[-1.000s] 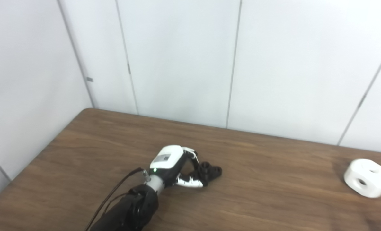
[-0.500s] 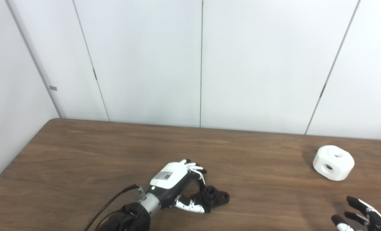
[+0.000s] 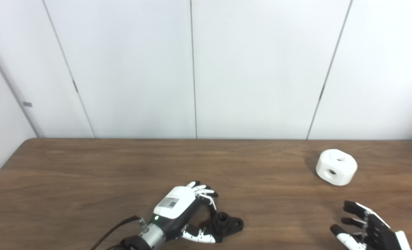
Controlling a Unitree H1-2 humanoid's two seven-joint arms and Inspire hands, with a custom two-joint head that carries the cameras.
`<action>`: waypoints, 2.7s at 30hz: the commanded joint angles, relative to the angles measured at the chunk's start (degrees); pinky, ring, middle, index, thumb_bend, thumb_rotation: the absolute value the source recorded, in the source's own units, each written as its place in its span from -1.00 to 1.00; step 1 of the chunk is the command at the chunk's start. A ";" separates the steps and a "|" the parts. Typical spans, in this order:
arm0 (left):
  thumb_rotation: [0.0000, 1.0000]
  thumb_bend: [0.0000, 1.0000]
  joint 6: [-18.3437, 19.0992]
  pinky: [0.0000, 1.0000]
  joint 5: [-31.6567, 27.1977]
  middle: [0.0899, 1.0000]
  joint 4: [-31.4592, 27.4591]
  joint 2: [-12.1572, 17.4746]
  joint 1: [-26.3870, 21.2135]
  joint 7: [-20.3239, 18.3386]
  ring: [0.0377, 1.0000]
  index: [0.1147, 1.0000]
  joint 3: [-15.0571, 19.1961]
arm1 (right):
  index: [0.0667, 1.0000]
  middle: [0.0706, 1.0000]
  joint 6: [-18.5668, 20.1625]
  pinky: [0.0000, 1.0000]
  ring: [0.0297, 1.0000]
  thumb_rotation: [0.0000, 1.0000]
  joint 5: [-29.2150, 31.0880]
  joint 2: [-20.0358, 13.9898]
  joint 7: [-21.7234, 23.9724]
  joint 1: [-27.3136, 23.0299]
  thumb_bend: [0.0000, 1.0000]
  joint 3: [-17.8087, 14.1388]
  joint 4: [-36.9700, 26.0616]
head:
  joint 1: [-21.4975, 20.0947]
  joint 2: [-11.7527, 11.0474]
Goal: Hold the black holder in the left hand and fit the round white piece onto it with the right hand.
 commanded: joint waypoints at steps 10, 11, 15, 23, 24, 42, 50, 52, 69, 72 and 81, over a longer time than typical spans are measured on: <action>-0.90 0.03 -4.62 0.96 0.37 0.65 4.26 0.31 0.97 -0.62 0.82 -0.17 0.07 | 0.58 0.59 1.09 0.14 0.46 0.01 -6.85 -4.13 -1.12 -3.36 0.30 -4.09 -6.89 | -6.51 -3.30; -0.90 0.03 -4.95 0.97 0.27 0.65 4.65 0.40 0.89 -0.68 0.82 -0.17 0.24 | 0.58 0.60 1.80 0.14 0.48 -0.02 -7.12 -4.18 -1.18 -3.88 0.31 -4.54 -7.95 | -7.76 -3.59; -0.90 0.03 -6.74 0.96 -0.46 0.64 6.49 0.53 0.79 -0.01 0.81 -0.17 1.20 | 0.60 0.62 3.08 0.16 0.51 -0.03 -10.78 -5.05 -1.74 -6.31 0.32 -5.45 -9.69 | -10.67 -4.62; -0.90 0.03 -9.49 1.00 -1.76 0.63 8.41 1.77 0.03 0.05 0.80 -0.17 2.99 | 0.78 0.75 11.50 0.36 0.67 0.34 -15.36 -10.55 1.79 -13.71 0.59 -7.18 -9.25 | -15.12 -5.63; -0.90 0.03 -9.81 1.00 -1.92 0.63 8.58 1.96 -0.04 0.03 0.80 -0.17 3.22 | 0.79 0.76 12.25 0.39 0.69 0.34 -15.60 -11.07 2.14 -14.36 0.66 -7.10 -9.08 | -15.72 -5.62; -0.91 0.03 -12.73 1.00 -3.14 0.63 7.88 3.86 -0.03 -1.58 0.84 -0.17 5.79 | 0.80 0.94 18.18 0.39 0.88 0.26 -20.71 -20.70 8.03 -25.18 1.00 -0.29 5.93 | -19.52 -4.50; -0.91 0.03 -12.24 1.00 -3.25 0.65 6.59 4.04 -0.02 -2.95 0.85 -0.17 6.27 | 0.81 0.97 17.69 0.45 0.96 0.20 -19.78 -20.98 10.68 -28.94 0.97 3.78 11.59 | -20.48 -3.84; -0.91 0.03 -11.94 1.00 -3.29 0.66 6.23 4.06 0.12 -3.48 0.86 -0.17 6.45 | 0.81 0.98 16.94 0.47 0.97 0.22 -19.68 -20.92 10.98 -29.77 0.99 4.85 13.34 | -20.55 -3.71; -0.91 0.03 -13.28 1.00 -3.97 0.65 5.84 4.26 1.03 -4.30 0.86 -0.17 7.79 | 0.77 1.00 13.52 0.56 1.00 0.11 -20.00 -19.01 8.55 -35.99 0.92 10.72 26.60 | -22.53 -4.10; -0.91 0.03 -13.13 1.00 -4.38 0.64 5.40 4.42 1.33 -4.68 0.86 -0.17 7.98 | 0.76 1.00 14.22 0.60 1.00 0.10 -20.42 -18.96 8.26 -37.00 0.92 11.32 28.19 | -22.88 -4.08; -0.91 0.03 -13.12 1.00 -4.97 0.66 4.78 4.61 1.70 -5.57 0.87 -0.17 8.31 | 0.77 1.00 14.33 0.63 1.00 0.13 -20.58 -19.41 7.13 -38.18 0.93 11.47 30.92 | -23.16 -4.12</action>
